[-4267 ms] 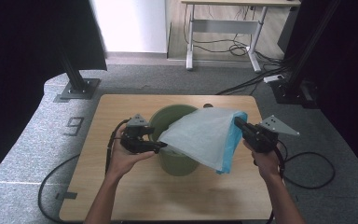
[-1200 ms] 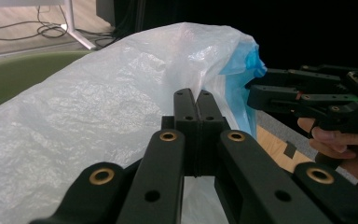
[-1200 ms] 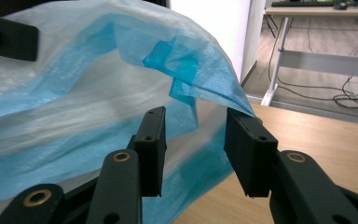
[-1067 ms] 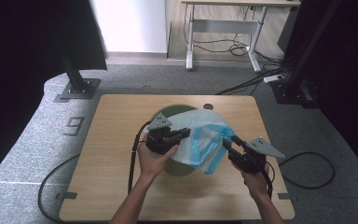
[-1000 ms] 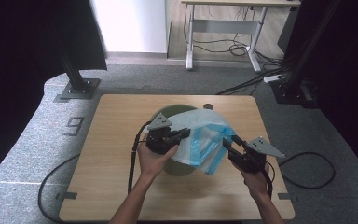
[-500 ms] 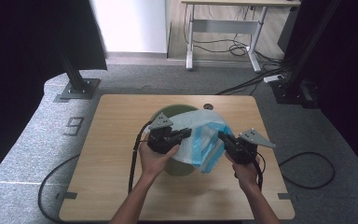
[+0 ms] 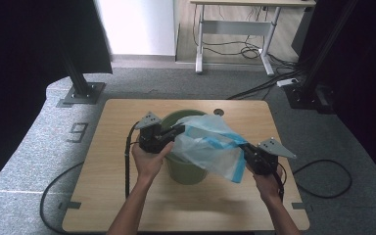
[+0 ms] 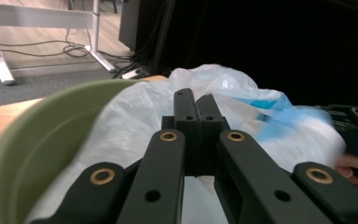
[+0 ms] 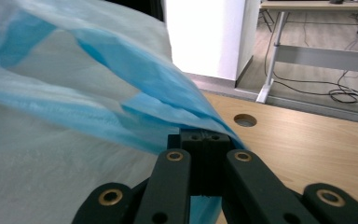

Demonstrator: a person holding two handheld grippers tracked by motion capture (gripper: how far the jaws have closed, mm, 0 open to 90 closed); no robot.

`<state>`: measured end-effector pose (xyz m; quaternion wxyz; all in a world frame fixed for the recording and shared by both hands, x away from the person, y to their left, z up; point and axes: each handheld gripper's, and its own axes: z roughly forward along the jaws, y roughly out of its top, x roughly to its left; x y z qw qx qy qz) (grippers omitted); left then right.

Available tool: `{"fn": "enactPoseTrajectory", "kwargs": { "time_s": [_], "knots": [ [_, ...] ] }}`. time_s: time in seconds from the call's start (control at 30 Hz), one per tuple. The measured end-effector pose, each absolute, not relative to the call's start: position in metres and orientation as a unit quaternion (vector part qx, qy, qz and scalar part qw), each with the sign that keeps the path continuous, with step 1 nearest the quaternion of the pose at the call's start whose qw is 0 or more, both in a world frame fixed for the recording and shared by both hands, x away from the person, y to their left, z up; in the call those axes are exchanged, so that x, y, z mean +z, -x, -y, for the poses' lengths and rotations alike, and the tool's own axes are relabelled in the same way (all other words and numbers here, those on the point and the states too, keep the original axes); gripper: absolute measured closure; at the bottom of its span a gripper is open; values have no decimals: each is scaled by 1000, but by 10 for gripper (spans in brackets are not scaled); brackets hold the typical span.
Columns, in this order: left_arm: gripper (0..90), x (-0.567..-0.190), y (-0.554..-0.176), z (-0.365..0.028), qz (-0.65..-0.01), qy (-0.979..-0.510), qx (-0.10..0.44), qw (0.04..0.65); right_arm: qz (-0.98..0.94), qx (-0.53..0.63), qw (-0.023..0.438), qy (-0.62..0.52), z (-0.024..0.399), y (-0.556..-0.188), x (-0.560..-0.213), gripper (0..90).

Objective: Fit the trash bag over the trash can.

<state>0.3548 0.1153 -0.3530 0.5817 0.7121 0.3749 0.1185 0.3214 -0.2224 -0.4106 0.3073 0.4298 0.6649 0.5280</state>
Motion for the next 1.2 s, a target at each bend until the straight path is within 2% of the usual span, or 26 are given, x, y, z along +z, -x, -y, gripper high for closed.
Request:
{"fn": "enactPoseTrajectory", "kwargs": {
  "time_s": [0.13, 0.37, 0.53, 0.73, 0.97, 1.2],
  "knots": [
    [899, -349, -354, -126, -377, -705, 131, 586, -662, 528, 317, -427, 221, -328, -404, 888],
    [899, -341, -351, -140, -372, -698, 143, 595, -657, 532, 363, -392, 212, -328, -375, 888],
    [898, -344, -340, -148, -366, -703, 146, 592, -657, 546, 362, -373, 204, -320, -366, 888],
    [898, -357, -322, -163, -351, -713, 136, 592, -668, 574, 326, -345, 194, -297, -376, 887],
    [898, -377, -305, -182, -348, -715, 128, 593, -698, 592, 239, -323, 190, -276, -411, 887],
    [898, -391, -302, -192, -350, -721, 127, 585, -726, 566, 216, -325, 185, -265, -444, 888]
  ]
}}
